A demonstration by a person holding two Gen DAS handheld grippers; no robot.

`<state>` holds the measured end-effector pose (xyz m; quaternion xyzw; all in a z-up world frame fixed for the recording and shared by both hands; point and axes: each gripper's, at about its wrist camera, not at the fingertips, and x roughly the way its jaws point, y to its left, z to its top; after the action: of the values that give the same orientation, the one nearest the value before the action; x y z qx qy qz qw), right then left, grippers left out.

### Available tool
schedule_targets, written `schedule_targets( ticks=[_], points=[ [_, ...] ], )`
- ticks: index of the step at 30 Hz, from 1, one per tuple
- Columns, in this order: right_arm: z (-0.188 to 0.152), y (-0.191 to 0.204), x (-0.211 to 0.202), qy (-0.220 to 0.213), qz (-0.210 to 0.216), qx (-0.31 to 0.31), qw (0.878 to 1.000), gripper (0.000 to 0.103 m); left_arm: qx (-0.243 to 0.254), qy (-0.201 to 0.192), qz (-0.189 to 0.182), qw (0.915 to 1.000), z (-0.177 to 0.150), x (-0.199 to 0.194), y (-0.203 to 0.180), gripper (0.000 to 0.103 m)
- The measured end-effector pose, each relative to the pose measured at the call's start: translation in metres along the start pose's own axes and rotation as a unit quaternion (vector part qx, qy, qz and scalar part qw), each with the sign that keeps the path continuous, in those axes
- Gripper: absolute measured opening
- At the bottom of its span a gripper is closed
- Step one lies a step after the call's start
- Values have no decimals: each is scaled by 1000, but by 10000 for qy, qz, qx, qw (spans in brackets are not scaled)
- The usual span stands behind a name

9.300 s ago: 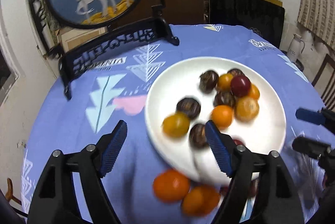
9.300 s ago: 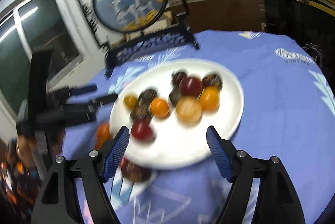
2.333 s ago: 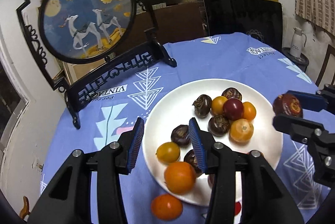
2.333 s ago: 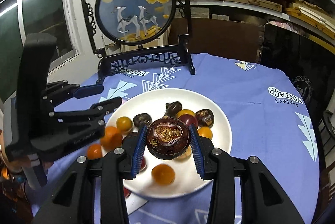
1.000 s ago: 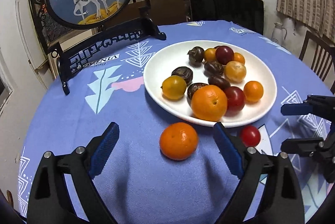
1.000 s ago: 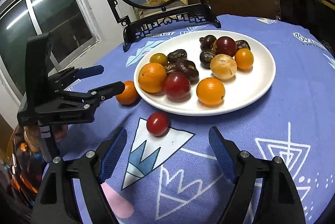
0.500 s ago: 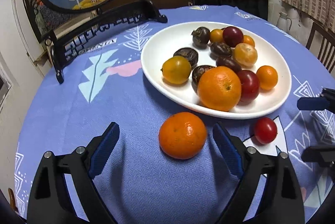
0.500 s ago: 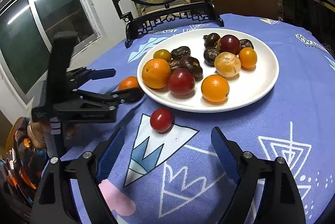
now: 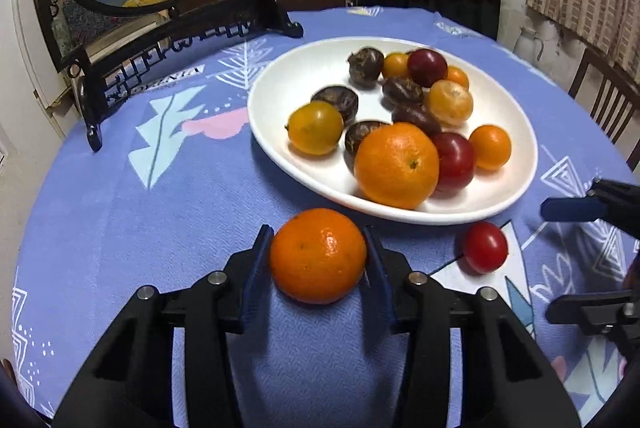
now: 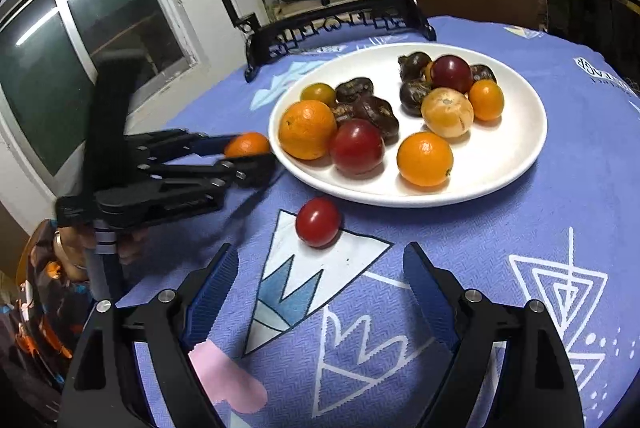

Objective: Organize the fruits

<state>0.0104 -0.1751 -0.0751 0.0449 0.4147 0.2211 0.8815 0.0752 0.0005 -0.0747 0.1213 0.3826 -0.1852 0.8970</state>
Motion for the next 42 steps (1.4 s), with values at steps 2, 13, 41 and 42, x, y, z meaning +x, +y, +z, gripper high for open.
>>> schedule_targets(
  ticks=[2, 13, 41, 42],
  points=[
    [2, 1, 6, 89, -64, 60, 9999, 85, -76, -35, -3, 10000, 0, -3, 4, 44],
    [22, 28, 50, 453, -669, -336, 9962, 45, -327, 80, -80, 9994, 1, -1, 13, 44],
    [-20, 33, -7, 361, -494, -347, 9975, 28, -14, 22, -187, 9998, -2, -7, -3, 44],
    [-20, 33, -7, 370, -475, -353, 9976, 28, -13, 17, -186, 9998, -2, -8, -3, 44]
  ],
)
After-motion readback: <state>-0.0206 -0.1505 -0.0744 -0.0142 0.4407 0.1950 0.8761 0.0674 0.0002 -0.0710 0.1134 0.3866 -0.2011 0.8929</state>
